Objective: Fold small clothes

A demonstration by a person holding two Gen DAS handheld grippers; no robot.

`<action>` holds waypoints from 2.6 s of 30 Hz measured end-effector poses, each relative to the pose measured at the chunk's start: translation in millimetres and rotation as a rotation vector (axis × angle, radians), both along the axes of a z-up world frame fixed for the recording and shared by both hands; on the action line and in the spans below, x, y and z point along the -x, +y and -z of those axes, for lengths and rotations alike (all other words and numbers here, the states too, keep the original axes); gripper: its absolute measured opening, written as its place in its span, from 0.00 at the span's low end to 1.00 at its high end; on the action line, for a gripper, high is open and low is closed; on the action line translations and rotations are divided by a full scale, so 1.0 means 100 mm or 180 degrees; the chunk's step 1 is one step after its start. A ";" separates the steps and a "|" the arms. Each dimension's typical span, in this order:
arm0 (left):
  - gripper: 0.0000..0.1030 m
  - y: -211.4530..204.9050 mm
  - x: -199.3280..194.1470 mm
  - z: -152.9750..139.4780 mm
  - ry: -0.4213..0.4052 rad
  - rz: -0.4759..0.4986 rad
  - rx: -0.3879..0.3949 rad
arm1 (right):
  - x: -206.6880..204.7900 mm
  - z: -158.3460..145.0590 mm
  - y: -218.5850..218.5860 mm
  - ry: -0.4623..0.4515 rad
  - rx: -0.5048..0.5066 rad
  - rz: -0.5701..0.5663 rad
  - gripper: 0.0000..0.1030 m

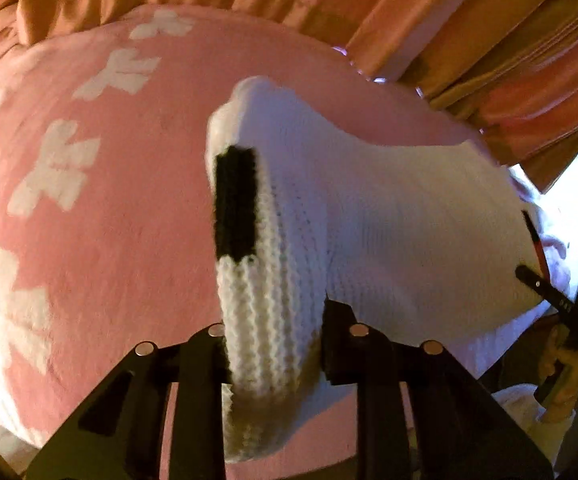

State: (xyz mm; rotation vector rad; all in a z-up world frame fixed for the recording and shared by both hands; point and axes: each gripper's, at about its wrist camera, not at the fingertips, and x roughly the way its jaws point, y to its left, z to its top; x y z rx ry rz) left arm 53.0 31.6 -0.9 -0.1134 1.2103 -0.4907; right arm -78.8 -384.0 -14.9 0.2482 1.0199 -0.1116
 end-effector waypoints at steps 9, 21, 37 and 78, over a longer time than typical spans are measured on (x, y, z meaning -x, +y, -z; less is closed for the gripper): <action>0.61 -0.30 0.24 0.14 -0.0838 -0.0249 -0.1166 | 0.08 -0.31 0.31 -0.0564 0.0739 0.0211 0.41; 0.65 -0.64 0.17 0.03 -0.0933 -0.0131 -0.1119 | -1.16 0.27 1.44 -0.0013 0.0037 -0.1053 0.01; 0.72 0.06 -0.74 0.64 0.0417 -0.1005 0.0320 | -1.41 0.56 1.49 0.0241 -0.0084 -0.1144 0.00; 0.83 -2.71 0.62 -0.58 -0.0595 0.0168 0.0845 | 0.28 -0.29 -1.07 -0.0623 -0.0790 0.0051 0.47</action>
